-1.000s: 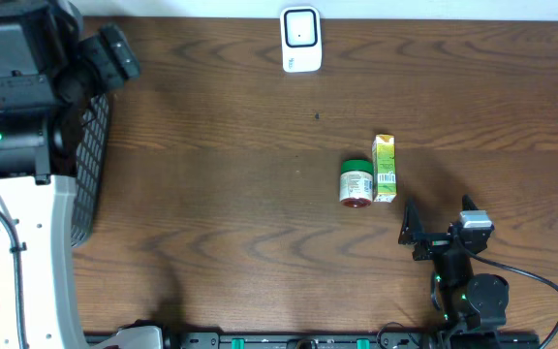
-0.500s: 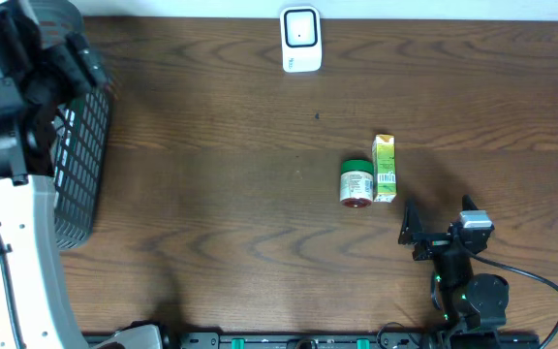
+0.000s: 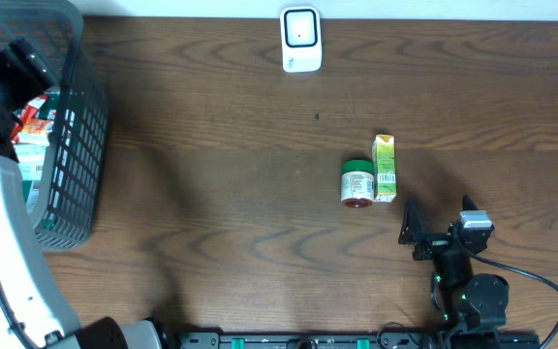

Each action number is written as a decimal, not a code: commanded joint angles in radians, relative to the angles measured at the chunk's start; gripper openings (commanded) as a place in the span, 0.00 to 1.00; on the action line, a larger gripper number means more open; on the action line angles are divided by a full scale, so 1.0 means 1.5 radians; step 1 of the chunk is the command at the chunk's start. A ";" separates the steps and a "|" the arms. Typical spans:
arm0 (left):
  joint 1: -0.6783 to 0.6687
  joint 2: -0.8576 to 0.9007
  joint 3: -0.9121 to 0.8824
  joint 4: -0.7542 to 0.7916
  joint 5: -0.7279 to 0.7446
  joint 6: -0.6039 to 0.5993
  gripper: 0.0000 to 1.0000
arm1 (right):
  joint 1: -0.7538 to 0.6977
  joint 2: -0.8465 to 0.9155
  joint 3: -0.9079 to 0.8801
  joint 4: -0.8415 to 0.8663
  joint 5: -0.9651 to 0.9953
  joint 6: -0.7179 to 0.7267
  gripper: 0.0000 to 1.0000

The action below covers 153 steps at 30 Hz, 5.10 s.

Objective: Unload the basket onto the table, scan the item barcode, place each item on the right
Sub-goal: 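Move the left gripper back over the grey basket, then grasp the small orange juice box in the basket with left gripper, then carry the orange box toward the scanner and lower it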

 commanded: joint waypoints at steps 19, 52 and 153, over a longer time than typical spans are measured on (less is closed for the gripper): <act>0.089 0.267 0.011 0.039 -0.008 -0.107 0.93 | 0.005 -0.002 -0.001 -0.003 -0.001 0.008 0.99; 0.098 0.370 0.014 0.129 -0.041 -0.239 0.28 | 0.005 -0.002 -0.001 -0.003 -0.001 0.008 0.99; -0.837 0.368 -0.212 0.158 -0.335 -0.195 0.32 | 0.005 -0.002 -0.001 -0.003 -0.001 0.008 0.99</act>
